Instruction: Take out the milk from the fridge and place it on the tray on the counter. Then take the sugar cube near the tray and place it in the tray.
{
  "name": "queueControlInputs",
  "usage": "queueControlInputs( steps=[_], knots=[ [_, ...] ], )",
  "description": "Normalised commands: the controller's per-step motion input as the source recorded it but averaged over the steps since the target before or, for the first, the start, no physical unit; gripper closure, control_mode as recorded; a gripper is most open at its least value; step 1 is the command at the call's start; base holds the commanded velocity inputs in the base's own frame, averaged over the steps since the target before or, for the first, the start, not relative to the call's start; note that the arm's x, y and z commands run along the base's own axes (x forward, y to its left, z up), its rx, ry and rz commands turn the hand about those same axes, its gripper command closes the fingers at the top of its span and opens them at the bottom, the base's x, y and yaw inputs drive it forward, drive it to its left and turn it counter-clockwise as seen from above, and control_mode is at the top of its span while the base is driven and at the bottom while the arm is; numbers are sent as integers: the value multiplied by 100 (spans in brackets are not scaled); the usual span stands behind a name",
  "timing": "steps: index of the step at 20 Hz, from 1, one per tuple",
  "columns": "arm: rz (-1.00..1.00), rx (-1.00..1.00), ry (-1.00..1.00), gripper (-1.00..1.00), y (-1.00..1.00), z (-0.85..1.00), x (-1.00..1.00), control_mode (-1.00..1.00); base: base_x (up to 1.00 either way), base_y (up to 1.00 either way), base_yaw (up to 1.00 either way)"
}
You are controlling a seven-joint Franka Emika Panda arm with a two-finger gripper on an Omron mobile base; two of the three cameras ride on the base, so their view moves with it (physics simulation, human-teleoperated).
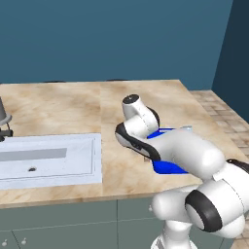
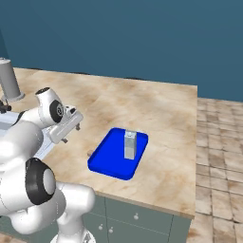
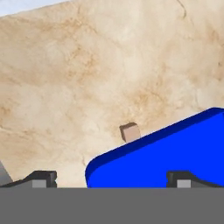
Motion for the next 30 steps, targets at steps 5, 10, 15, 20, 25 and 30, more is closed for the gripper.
queueControlInputs(
  steps=[5,10,15,20,25,30],
  knots=[
    [2,1,14,-100,-30,-16,-7,-100,0,0,0],
    [9,0,4,-100,-9,-8,-4,-100,0,0,0],
    [17,2,1,-100,-3,-22,0,-100,0,0,0],
    [13,1,0,-100,-6,-35,0,-100,0,0,0],
    [2,0,0,-100,0,-32,2,-100,0,0,0],
    [0,0,0,-100,0,-26,5,-100,0,0,0]
  ],
)
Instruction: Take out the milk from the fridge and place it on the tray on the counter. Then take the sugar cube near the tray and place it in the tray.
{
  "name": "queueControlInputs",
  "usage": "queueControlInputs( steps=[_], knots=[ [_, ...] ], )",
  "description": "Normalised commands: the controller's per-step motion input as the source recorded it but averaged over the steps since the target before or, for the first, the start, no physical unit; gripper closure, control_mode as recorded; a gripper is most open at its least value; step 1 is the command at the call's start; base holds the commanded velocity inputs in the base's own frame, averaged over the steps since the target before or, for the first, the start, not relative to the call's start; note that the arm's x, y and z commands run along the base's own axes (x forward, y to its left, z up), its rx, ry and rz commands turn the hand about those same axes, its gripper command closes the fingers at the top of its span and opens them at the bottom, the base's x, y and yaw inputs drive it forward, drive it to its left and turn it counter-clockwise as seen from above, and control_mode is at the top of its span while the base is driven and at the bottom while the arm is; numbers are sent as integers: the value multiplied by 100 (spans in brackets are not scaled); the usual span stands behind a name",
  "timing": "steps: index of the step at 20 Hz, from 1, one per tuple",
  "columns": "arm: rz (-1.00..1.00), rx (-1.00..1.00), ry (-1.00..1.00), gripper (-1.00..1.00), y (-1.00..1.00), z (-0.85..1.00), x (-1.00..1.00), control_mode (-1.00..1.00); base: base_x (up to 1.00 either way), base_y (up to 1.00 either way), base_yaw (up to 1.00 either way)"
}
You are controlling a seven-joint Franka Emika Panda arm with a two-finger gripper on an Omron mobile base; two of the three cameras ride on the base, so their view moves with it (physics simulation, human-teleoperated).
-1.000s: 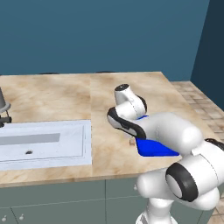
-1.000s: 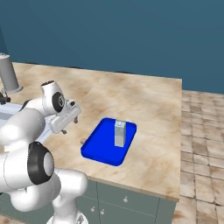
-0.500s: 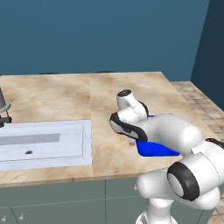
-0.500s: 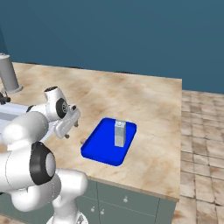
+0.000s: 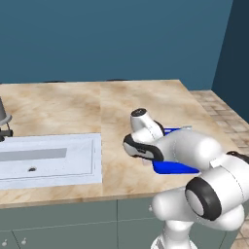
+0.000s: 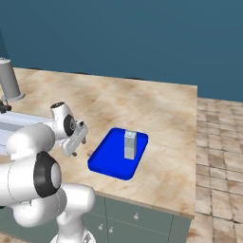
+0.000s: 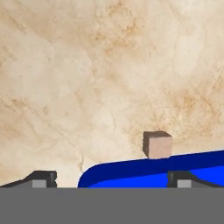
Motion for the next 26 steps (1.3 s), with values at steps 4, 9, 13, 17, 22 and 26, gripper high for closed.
queueControlInputs(
  steps=[4,9,13,17,22,26],
  knots=[
    [0,0,1,-100,-2,-25,14,-100,0,0,0],
    [0,0,5,-100,-11,-18,26,-100,0,0,0],
    [0,0,5,-100,-10,-14,24,-100,0,0,0],
    [0,0,4,-100,-2,-18,30,-100,0,0,0],
    [0,0,3,-100,0,-16,31,-100,0,0,0],
    [0,0,0,-100,0,-19,14,-100,0,0,0]
  ],
)
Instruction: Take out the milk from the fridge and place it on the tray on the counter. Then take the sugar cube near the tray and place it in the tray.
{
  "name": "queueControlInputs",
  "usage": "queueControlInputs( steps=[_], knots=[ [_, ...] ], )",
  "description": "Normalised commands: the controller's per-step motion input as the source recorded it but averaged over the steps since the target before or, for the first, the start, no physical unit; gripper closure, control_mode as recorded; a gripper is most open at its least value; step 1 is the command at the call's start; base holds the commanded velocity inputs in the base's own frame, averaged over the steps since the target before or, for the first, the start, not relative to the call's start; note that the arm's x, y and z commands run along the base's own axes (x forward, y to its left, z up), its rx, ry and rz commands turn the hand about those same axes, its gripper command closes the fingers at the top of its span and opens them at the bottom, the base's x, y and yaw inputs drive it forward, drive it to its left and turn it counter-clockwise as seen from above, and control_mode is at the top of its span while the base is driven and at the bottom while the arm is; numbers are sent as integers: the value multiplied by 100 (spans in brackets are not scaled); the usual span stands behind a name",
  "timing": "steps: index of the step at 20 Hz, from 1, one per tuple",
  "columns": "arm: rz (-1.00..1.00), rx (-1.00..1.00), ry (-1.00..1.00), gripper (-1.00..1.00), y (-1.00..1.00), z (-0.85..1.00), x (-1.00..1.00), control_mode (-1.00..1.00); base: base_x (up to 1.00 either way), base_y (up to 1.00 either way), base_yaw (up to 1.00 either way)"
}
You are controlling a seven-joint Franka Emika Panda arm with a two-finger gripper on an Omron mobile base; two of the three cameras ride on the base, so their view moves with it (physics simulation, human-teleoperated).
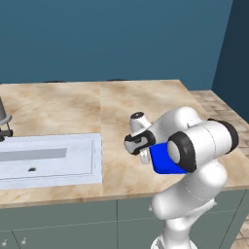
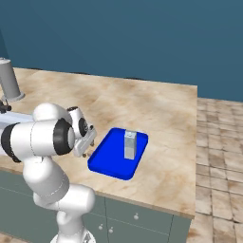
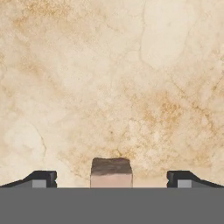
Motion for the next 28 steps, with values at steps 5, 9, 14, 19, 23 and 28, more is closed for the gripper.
queueControlInputs(
  steps=[5,9,14,19,23,28],
  knots=[
    [0,0,0,-100,0,-14,-3,-100,0,0,0],
    [0,0,-3,-100,0,-9,-13,-100,0,0,0],
    [0,0,-5,-100,-2,-19,0,-100,0,0,0],
    [0,0,-3,-100,-6,-18,0,-100,0,0,0],
    [0,0,-3,100,-7,-8,-2,-100,0,0,0],
    [0,0,-7,100,-24,0,-17,-100,0,0,0]
  ],
)
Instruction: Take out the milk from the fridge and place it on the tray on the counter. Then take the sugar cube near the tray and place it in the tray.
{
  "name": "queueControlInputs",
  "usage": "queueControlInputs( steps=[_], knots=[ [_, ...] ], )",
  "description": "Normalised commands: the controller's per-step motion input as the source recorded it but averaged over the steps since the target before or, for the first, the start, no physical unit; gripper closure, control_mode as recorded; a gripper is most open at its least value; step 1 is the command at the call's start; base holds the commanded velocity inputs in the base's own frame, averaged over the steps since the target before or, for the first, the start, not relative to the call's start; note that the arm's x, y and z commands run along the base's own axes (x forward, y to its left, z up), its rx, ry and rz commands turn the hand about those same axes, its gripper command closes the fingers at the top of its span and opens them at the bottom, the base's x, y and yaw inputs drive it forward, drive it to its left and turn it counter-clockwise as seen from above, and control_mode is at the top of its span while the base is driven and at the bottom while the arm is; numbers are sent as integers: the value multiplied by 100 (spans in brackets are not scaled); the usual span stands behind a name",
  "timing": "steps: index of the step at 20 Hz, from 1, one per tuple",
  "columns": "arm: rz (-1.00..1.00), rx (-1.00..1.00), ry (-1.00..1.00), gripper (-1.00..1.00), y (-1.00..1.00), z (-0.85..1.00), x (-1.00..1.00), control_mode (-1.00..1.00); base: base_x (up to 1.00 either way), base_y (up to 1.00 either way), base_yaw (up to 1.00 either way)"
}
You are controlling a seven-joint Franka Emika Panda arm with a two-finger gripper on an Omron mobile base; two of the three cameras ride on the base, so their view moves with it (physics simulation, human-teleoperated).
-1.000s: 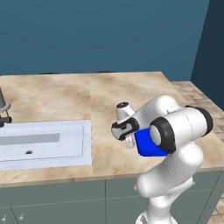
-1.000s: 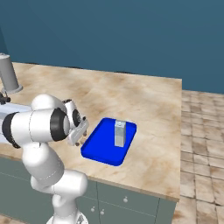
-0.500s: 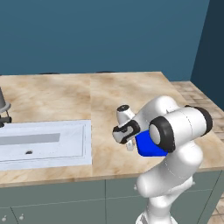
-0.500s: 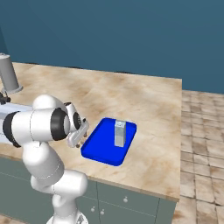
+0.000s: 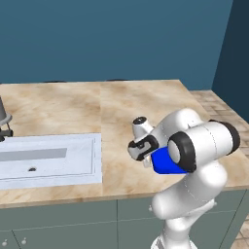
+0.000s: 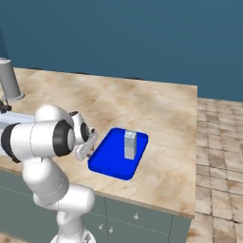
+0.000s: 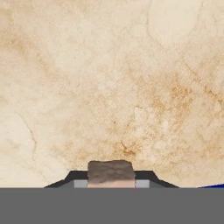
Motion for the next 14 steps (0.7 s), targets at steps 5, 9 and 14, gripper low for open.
queueControlInputs(
  steps=[5,9,14],
  knots=[
    [0,0,-1,100,-4,-13,-2,-100,0,0,0],
    [0,0,0,100,2,16,0,-100,0,0,0],
    [0,0,0,100,0,46,-2,-100,0,0,0]
  ],
)
